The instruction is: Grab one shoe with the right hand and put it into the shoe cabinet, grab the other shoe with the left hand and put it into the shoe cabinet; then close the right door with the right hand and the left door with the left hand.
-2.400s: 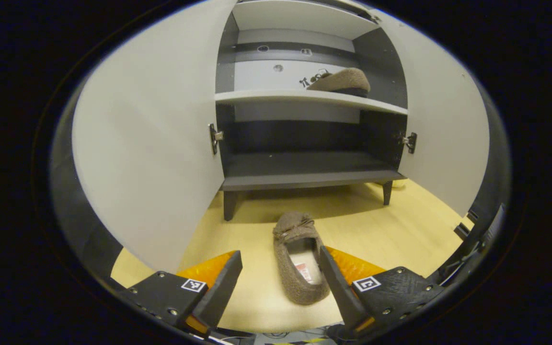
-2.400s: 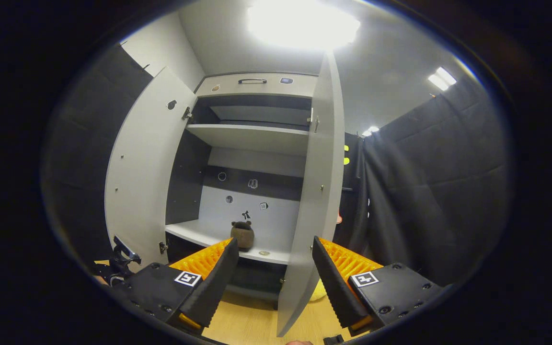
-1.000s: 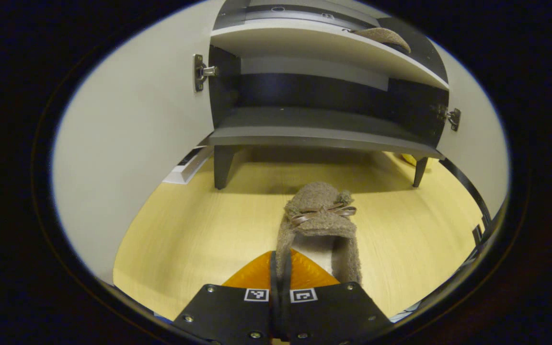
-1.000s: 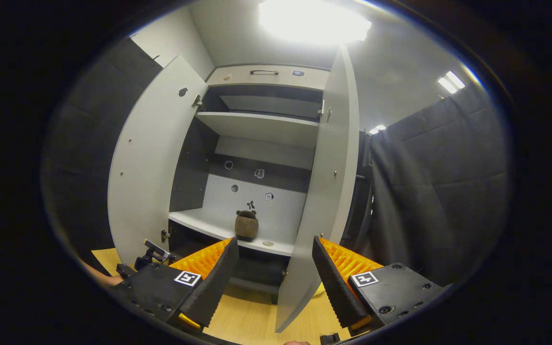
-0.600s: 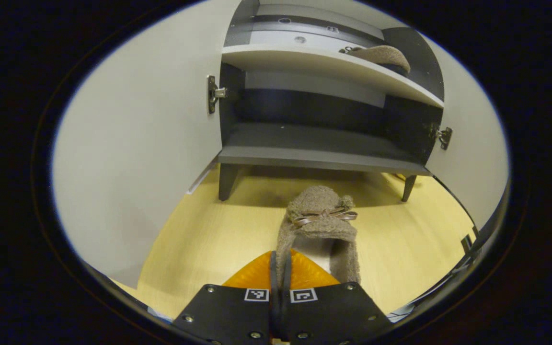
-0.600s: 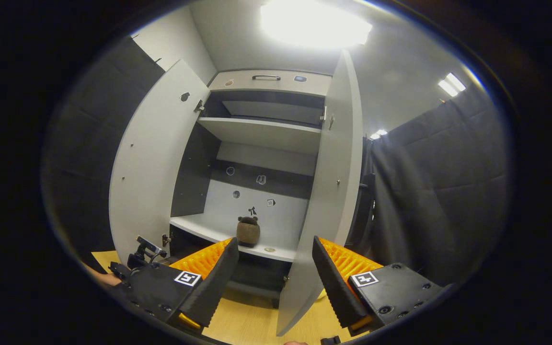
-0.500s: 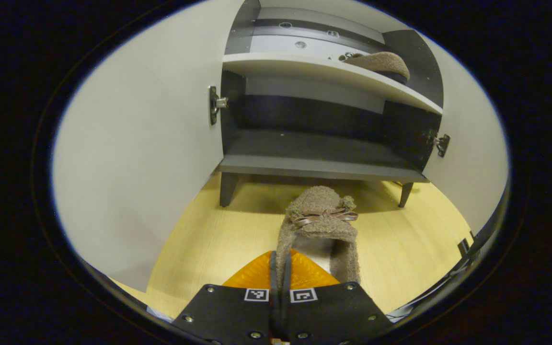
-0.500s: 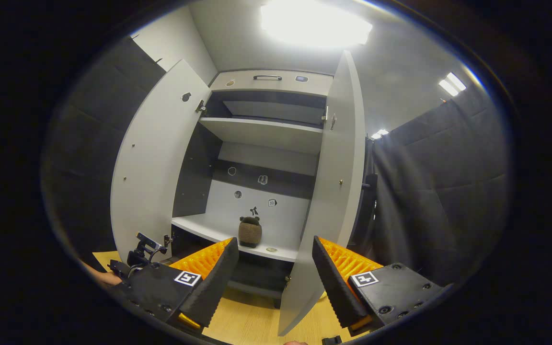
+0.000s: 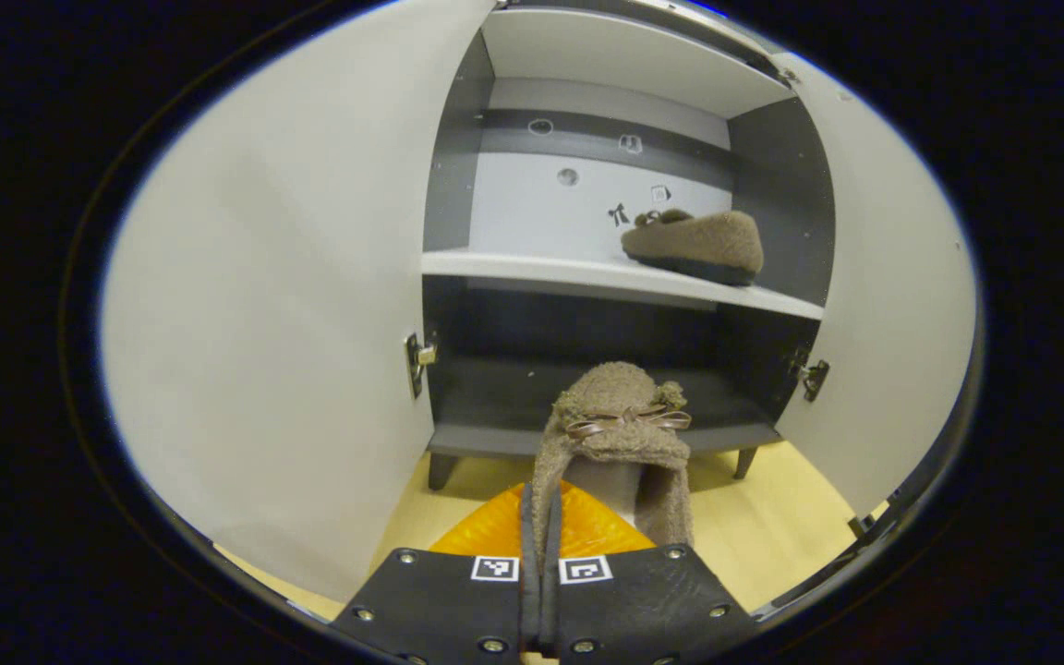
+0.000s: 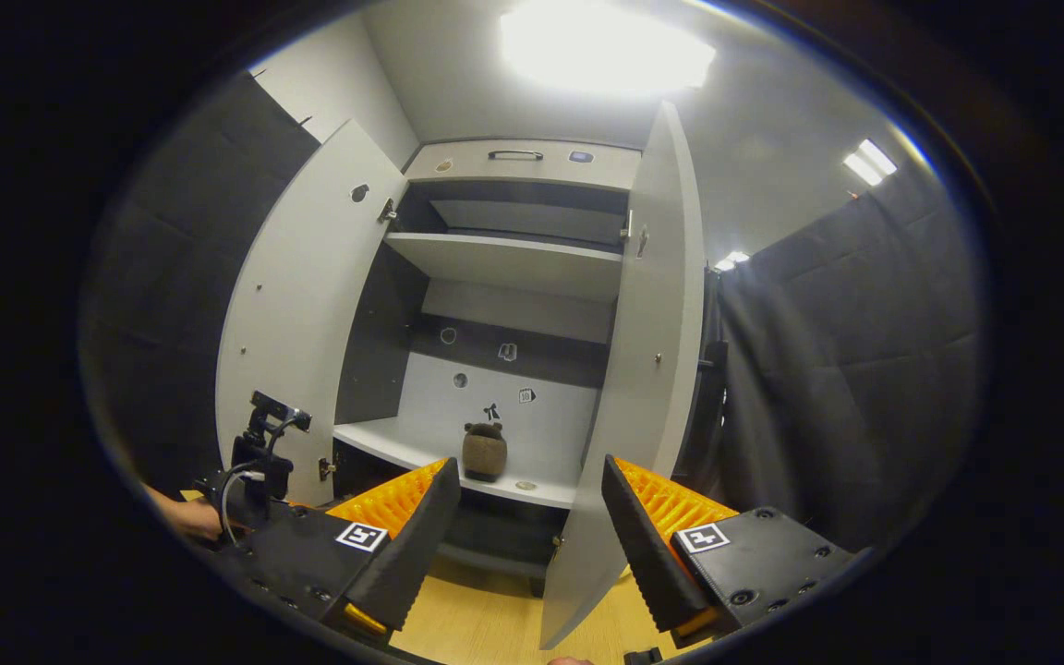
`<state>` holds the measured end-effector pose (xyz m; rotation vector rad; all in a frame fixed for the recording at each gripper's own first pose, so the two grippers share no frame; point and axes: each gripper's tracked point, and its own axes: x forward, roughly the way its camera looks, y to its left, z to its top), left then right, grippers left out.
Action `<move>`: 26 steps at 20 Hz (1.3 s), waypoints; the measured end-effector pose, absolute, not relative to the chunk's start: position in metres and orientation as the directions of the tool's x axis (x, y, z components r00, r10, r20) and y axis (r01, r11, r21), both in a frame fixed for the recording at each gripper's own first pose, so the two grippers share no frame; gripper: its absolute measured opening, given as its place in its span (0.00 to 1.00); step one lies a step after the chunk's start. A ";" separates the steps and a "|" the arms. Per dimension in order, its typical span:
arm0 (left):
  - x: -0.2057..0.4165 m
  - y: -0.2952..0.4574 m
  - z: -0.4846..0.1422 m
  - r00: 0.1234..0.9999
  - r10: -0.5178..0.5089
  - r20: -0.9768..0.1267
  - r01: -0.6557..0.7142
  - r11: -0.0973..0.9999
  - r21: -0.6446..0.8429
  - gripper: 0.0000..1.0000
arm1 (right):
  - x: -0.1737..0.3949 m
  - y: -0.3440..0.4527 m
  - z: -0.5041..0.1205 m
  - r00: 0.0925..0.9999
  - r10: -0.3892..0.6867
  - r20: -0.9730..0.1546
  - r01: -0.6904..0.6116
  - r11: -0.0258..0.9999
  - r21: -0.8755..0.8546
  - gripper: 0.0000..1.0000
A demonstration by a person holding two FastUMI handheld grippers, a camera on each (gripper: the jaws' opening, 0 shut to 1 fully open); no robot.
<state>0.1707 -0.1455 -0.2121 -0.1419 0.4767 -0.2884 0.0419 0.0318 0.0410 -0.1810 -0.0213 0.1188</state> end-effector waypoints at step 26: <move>0.381 -0.172 -0.031 0.962 -0.208 -0.178 0.158 0.954 -0.256 0.01 | 0.047 -0.009 0.035 0.999 0.050 0.015 -0.047 0.988 -0.149 0.98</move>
